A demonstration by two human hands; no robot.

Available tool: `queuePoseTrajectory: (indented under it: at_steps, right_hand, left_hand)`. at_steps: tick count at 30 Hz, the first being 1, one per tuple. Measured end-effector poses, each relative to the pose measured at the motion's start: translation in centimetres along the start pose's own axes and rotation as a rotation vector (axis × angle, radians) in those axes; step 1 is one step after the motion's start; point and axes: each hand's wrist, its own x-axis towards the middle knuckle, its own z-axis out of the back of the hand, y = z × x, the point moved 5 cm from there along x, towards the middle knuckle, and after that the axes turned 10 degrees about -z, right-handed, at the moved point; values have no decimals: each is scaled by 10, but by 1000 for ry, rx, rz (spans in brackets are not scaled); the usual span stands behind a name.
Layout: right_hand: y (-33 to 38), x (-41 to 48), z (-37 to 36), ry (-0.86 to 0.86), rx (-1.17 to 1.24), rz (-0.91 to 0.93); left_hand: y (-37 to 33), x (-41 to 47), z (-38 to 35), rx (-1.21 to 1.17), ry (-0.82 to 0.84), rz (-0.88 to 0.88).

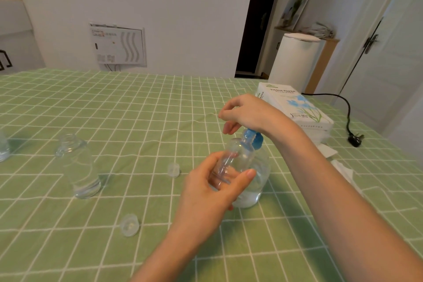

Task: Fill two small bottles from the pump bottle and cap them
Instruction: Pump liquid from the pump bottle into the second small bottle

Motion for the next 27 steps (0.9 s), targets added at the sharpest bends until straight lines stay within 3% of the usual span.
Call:
queuePoseTrajectory:
  at_steps: [9,27]
  right_hand:
    - [5,-1,15,-96,-63,26]
    - [0,0,1,4,6,18]
  left_hand:
    - [-3,1,-3,-30,18,-3]
    - [-1,0,-1,-26,19,18]
